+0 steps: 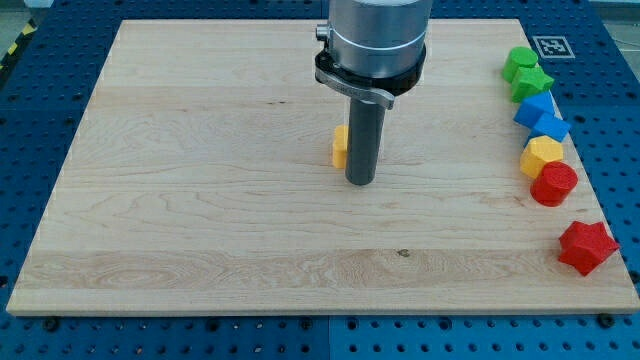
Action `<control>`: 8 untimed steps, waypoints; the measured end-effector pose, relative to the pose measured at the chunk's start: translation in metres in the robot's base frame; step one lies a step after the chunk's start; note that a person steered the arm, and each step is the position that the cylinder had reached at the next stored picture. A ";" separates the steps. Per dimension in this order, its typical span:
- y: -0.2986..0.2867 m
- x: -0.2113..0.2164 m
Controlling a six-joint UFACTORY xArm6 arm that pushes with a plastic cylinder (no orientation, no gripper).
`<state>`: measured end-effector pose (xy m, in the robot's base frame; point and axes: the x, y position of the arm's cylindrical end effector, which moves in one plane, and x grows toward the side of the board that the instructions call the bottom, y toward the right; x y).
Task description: Move your arm away from the yellow heart
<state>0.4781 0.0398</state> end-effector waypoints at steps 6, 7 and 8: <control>0.027 0.039; 0.048 0.047; 0.065 0.047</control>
<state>0.5246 0.1044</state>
